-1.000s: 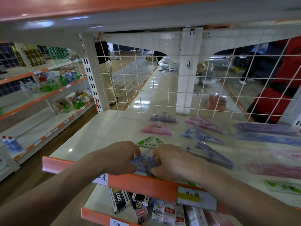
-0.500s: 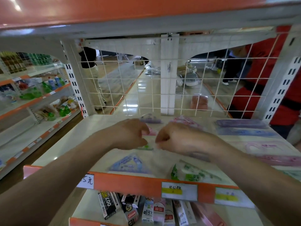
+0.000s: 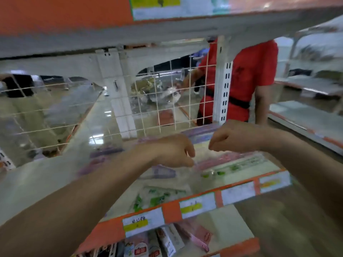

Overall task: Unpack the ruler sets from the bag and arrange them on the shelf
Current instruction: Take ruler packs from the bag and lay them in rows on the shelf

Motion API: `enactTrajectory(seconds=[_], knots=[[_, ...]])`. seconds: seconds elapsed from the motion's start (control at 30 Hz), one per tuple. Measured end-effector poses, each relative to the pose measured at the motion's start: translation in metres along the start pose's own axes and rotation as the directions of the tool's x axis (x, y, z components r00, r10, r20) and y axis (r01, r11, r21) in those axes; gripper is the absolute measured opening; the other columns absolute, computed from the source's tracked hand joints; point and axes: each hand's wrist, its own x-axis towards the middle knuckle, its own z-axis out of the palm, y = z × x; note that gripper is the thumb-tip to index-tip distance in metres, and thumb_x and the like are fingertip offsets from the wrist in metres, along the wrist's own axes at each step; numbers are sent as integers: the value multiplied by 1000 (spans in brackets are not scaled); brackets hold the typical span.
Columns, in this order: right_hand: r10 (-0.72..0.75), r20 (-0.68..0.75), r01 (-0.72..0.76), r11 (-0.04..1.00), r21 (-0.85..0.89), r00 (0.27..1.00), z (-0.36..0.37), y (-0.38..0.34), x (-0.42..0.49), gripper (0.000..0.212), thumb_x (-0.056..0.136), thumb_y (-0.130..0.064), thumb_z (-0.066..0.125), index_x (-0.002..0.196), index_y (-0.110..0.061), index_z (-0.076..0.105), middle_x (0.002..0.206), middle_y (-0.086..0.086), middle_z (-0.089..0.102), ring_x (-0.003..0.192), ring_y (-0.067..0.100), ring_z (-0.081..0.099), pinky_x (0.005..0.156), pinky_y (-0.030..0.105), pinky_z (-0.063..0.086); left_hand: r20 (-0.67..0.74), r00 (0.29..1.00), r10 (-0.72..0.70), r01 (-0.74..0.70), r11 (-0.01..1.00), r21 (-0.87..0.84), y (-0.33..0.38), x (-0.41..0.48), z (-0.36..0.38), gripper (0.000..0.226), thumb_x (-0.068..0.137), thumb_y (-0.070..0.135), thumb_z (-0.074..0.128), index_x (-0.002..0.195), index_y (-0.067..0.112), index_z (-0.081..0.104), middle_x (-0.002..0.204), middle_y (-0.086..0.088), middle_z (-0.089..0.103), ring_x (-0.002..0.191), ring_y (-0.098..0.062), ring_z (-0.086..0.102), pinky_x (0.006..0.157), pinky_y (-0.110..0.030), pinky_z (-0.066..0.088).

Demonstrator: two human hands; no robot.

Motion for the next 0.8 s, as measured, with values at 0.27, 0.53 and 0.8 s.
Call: enactTrajectory(seconds=[0.27, 0.53, 0.8], knots=[[294, -155, -278, 954, 117, 943, 14, 85, -26, 20, 89, -17, 62, 106, -18, 73, 106, -6, 70, 95, 14, 65, 87, 28, 50, -4, 1000, 20, -20, 995, 99, 20, 51, 20, 37, 86, 29, 61, 123, 22, 60, 124, 3, 57, 102, -14, 56, 81, -22, 43], [172, 91, -170, 985, -32, 981, 14, 123, 13, 31, 92, -32, 57, 122, -24, 61, 111, -9, 57, 98, 13, 59, 83, 25, 49, -41, 997, -58, 66, 972, 224, 25, 64, 42, 43, 90, 41, 53, 130, 29, 49, 131, 5, 50, 117, -18, 50, 90, -27, 40], [-67, 209, 101, 982, -159, 976, 9, 149, 43, 23, 87, -41, 59, 65, -33, 57, 65, -14, 47, 60, 5, 45, 65, 22, 37, -35, 953, -302, 303, 933, 195, 47, 68, 48, 30, 93, 38, 49, 119, 26, 59, 118, -1, 52, 110, -23, 53, 86, -29, 42]])
